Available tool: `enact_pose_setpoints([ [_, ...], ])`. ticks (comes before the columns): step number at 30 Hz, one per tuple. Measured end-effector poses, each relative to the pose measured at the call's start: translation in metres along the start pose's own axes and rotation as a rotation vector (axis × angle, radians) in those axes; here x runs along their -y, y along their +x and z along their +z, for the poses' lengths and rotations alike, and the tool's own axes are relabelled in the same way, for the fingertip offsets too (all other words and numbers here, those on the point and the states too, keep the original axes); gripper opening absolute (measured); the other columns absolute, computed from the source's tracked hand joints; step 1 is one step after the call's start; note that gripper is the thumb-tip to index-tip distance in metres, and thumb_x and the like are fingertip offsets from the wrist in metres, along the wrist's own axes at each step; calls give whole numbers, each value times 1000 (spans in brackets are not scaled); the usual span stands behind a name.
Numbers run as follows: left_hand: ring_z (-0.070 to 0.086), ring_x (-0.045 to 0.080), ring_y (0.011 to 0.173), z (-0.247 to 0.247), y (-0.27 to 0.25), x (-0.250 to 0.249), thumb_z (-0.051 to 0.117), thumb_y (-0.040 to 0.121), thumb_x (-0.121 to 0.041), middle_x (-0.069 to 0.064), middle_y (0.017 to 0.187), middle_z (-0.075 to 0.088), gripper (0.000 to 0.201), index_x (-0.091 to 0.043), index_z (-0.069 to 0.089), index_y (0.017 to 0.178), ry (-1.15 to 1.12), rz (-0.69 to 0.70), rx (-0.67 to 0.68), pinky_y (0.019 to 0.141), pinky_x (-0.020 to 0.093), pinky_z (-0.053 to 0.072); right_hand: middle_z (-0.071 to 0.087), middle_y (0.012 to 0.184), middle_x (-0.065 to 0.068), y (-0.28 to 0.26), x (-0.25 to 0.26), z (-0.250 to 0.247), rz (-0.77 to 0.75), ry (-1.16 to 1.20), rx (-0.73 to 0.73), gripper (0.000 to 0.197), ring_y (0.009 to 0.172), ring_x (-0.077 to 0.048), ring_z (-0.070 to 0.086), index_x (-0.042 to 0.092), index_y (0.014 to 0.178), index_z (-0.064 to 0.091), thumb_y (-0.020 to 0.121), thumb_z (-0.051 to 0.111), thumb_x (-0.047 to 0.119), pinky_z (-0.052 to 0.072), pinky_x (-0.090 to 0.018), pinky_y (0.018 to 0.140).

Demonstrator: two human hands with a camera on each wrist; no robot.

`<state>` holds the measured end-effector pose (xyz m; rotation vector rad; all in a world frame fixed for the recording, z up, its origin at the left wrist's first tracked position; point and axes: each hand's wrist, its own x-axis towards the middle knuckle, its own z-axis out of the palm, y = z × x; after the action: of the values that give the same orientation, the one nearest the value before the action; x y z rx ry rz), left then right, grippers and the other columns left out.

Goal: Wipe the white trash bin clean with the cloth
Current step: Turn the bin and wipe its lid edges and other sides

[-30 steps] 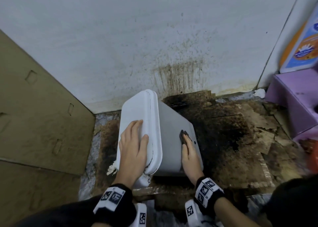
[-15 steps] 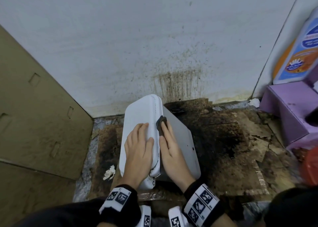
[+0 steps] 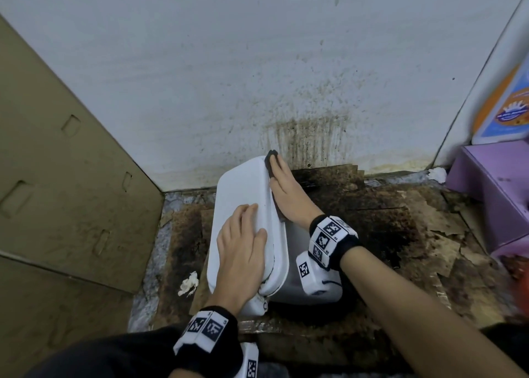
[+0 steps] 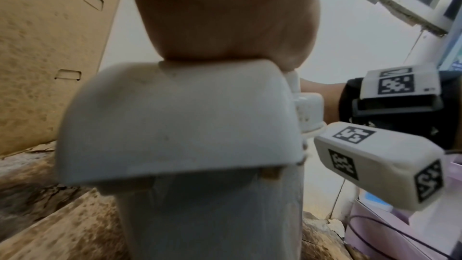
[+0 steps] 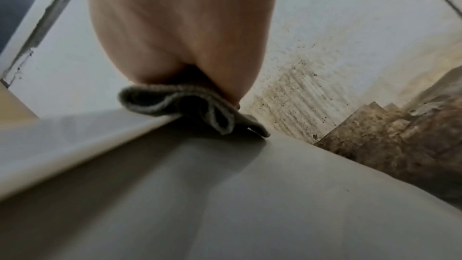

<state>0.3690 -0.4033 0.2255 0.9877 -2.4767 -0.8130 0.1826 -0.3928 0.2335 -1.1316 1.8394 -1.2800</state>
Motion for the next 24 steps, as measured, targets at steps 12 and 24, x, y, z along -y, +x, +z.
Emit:
enact_pose_setpoints([
  [12,19,1,144,1,-3,8,22,103,-43,-12,162,25,56,-33,29,158,-5,22,0,120,26,14,-5,169,22,-140,8,64,-54,101,-150,60,154,6,0,29,161,9,110,29,7,6,-21,126],
  [24,16,1,146,-2,-2,10,25,106,-43,-16,161,23,52,-38,29,157,-17,-10,14,121,28,13,-12,171,7,-9,7,6,4,-30,46,58,157,-7,-5,21,164,2,112,29,22,8,-11,116],
])
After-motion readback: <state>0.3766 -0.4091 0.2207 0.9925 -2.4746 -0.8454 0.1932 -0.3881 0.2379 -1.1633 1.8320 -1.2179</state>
